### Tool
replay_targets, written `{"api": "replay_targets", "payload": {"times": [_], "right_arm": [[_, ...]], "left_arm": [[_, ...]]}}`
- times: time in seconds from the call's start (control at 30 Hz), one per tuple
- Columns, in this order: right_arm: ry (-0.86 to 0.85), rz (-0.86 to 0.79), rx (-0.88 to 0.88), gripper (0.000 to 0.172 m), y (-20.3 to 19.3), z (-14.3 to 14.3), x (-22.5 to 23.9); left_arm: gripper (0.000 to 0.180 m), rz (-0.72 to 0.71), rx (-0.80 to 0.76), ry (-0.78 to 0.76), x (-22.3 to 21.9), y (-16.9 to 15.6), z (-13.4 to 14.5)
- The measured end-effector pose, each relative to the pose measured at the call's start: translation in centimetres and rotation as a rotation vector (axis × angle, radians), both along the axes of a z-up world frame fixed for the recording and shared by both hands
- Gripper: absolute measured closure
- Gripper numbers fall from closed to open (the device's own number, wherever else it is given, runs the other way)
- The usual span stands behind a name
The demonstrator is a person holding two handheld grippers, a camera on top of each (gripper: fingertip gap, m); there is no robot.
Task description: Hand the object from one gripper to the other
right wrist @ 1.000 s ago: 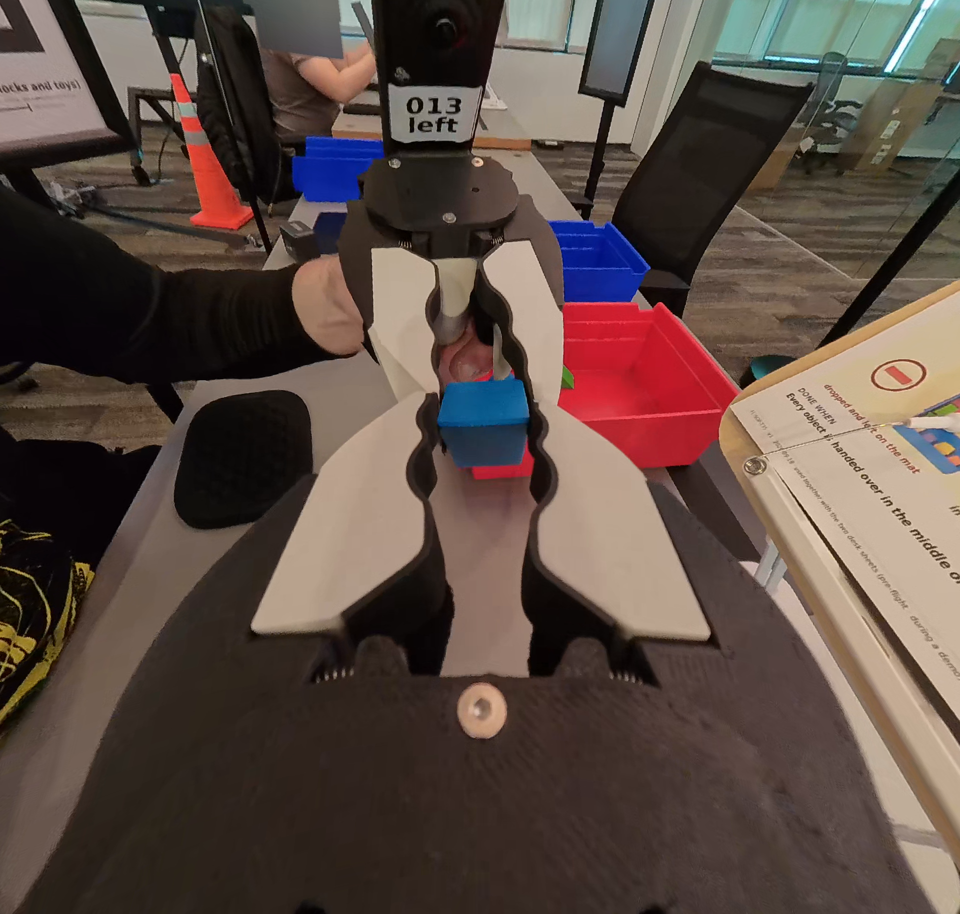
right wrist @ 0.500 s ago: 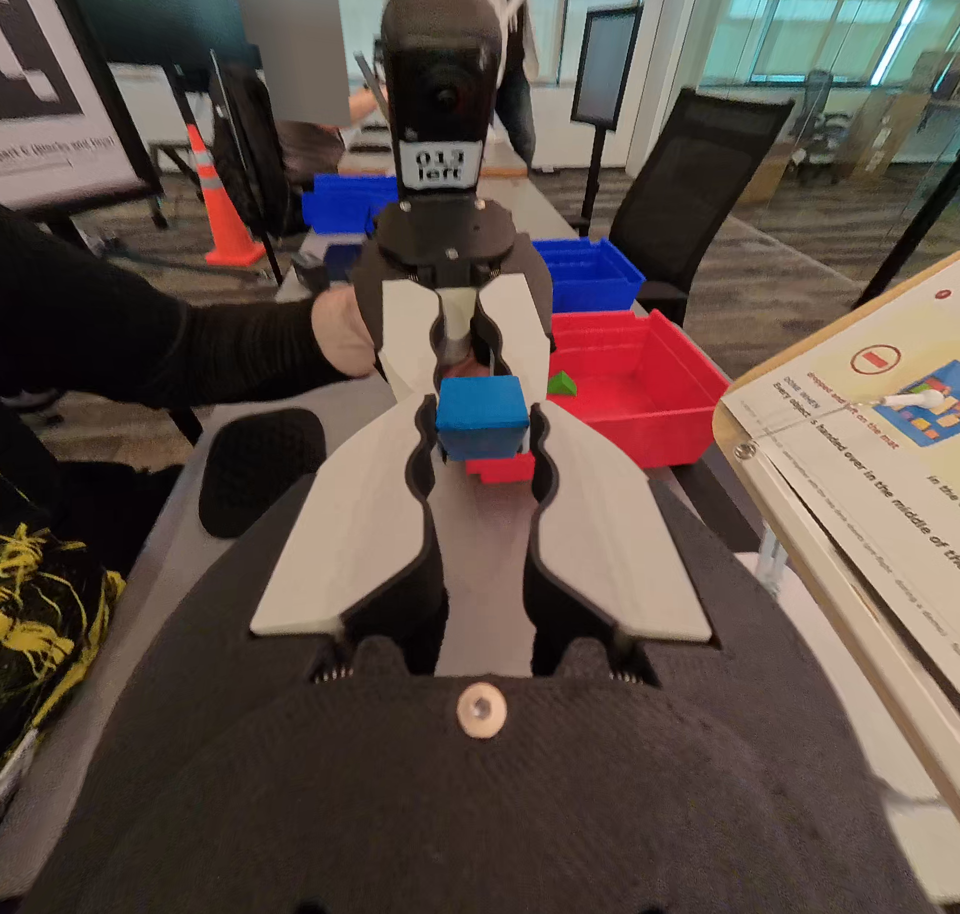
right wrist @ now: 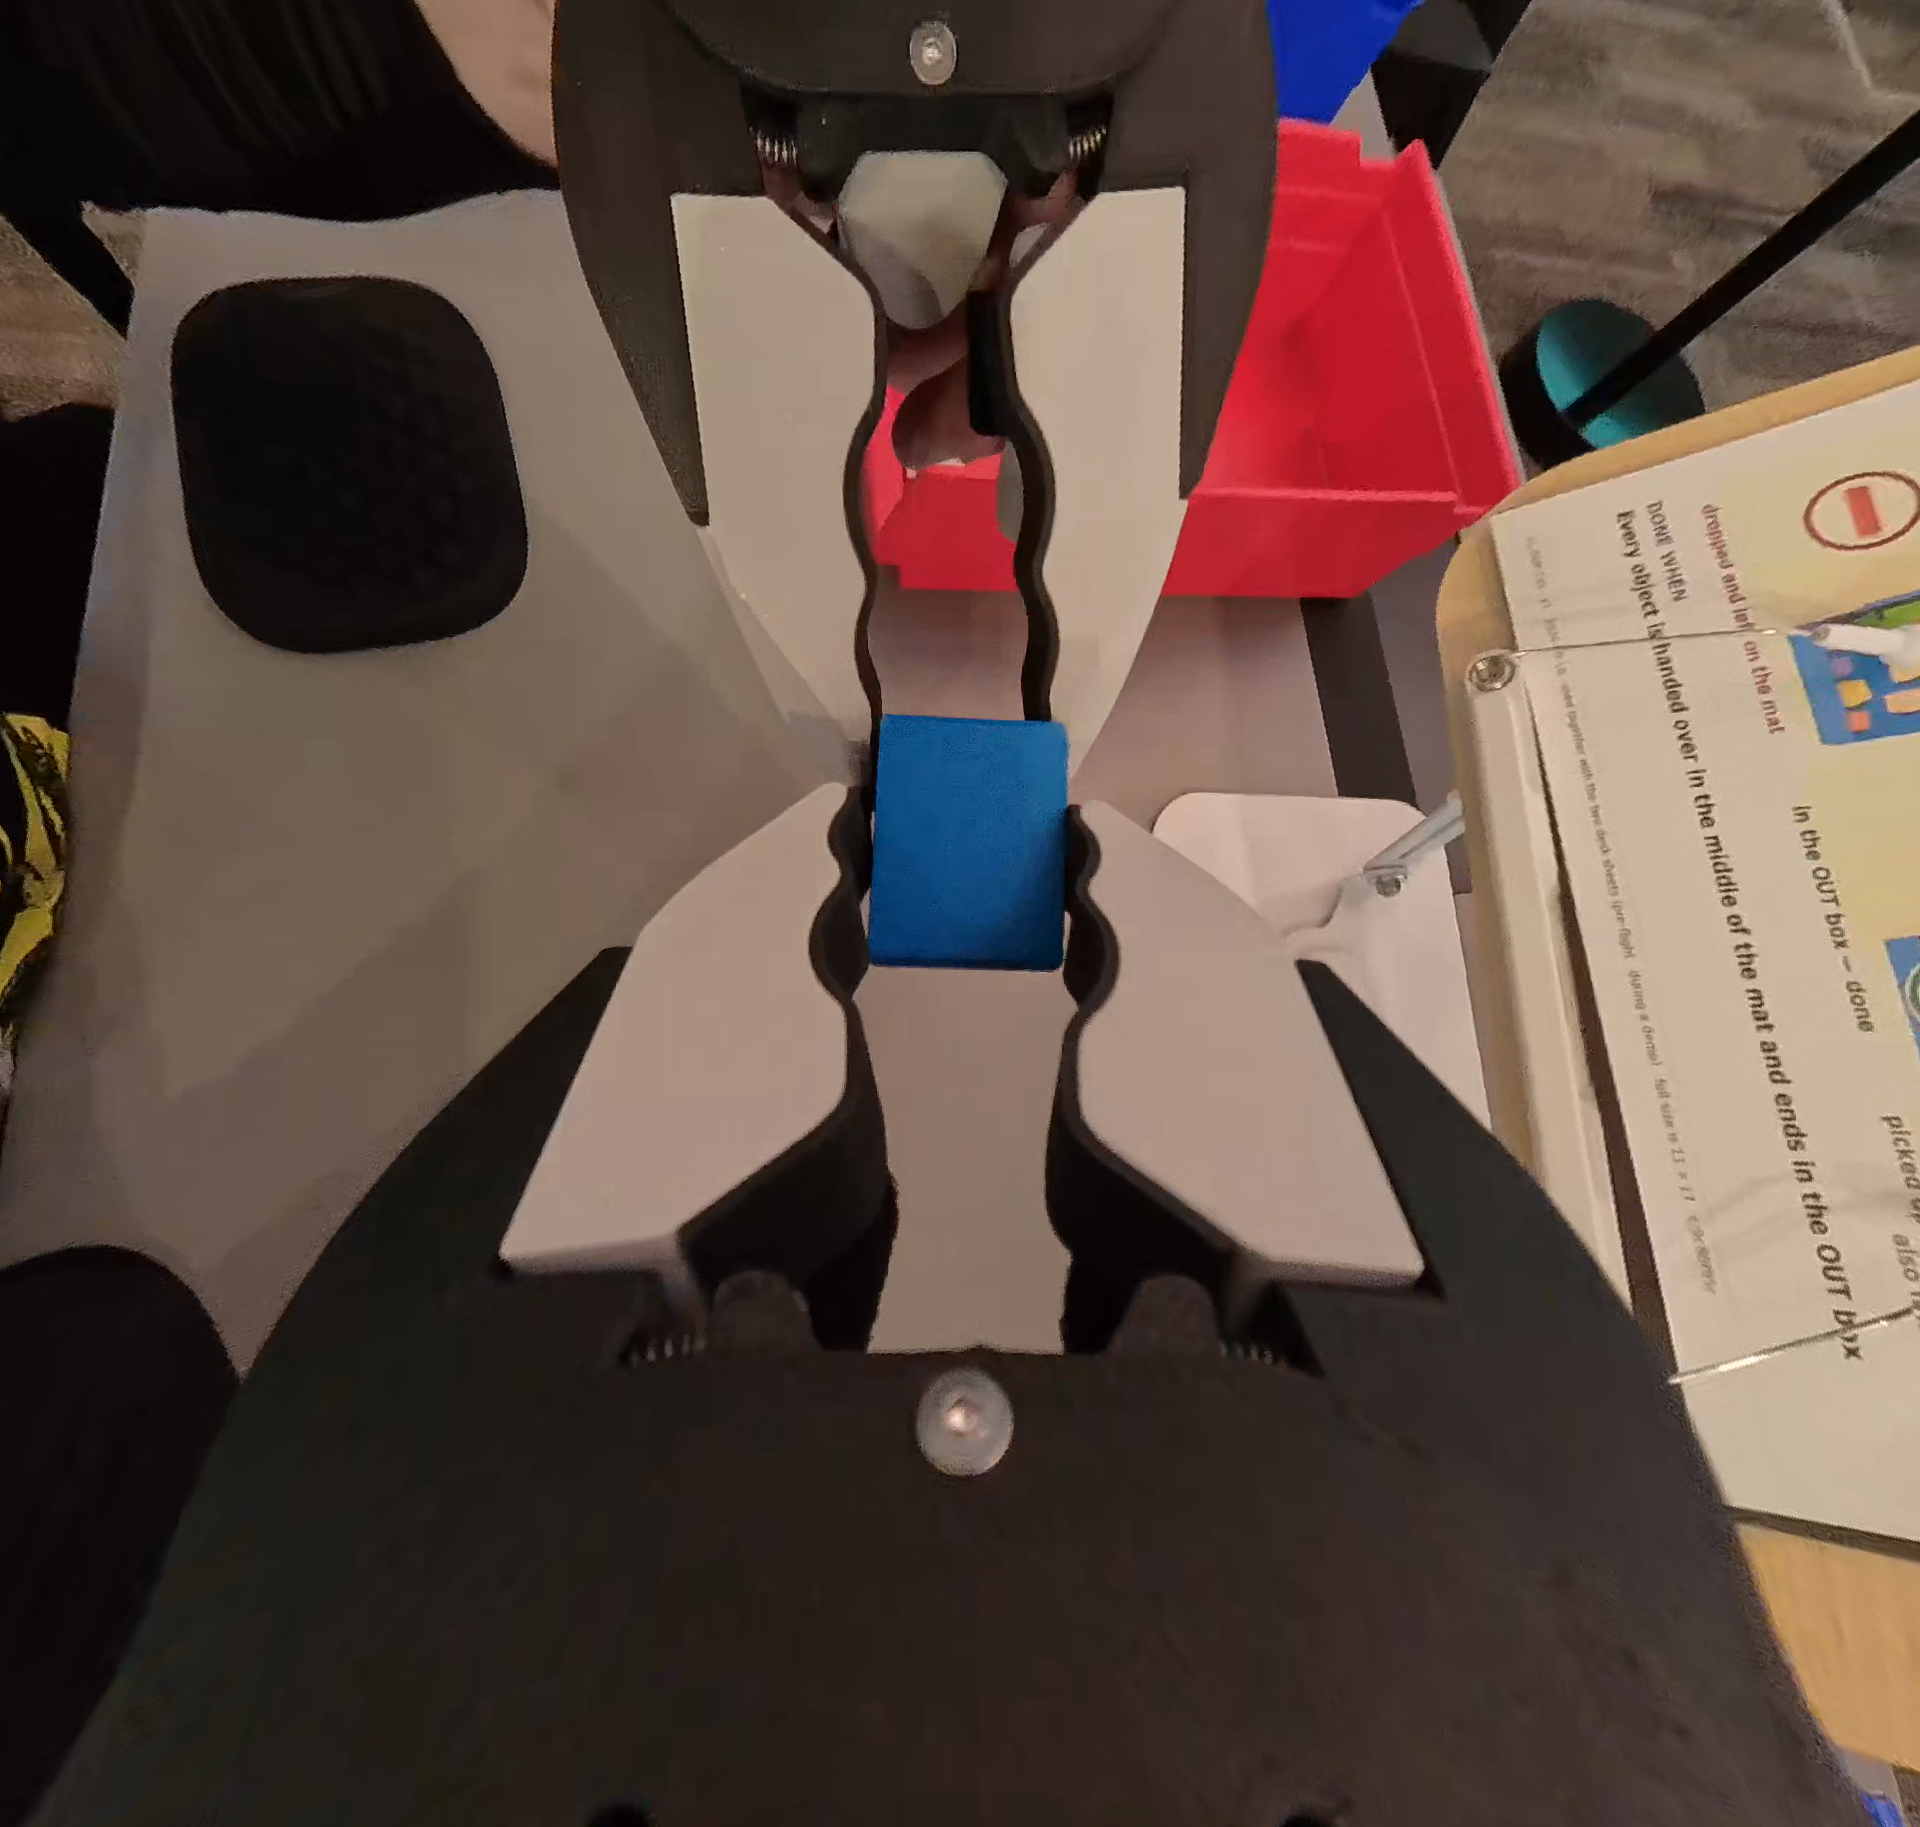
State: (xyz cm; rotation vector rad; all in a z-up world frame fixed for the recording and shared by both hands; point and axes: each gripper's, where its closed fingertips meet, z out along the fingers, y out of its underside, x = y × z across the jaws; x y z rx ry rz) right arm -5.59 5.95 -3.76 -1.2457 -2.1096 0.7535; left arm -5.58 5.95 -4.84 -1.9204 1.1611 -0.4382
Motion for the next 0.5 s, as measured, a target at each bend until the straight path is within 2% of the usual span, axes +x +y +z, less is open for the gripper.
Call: {"api": "replay_targets", "payload": {"times": [0.13, 0.2, 0.27, 0.37, 0.5], "right_arm": [[-0.030, -0.049, -0.023, 0.139, 0.5, -0.5, 0.9], [0.002, -0.130, -0.036, 0.139, 2.5, 0.1, 2.6], [0.054, -0.252, -0.067, 0.139, 6.1, 0.7, 5.8], [0.080, -0.538, -0.084, 0.139, 14.3, -0.8, 12.8], [0.043, -0.865, -0.155, 0.140, 23.3, -6.3, 21.9]], "left_arm": [[0.149, 0.000, -0.016, 0.003, 0.5, 0.2, -0.5], [0.151, 0.034, -0.015, -0.034, 0.1, 0.6, -0.1], [0.153, 0.065, 0.008, -0.041, -1.2, 0.6, 0.2], [0.162, 0.103, 0.009, -0.050, -3.1, 0.1, -0.2], [0.165, 0.151, -0.021, -0.056, -5.0, -0.5, -1.7]]}}
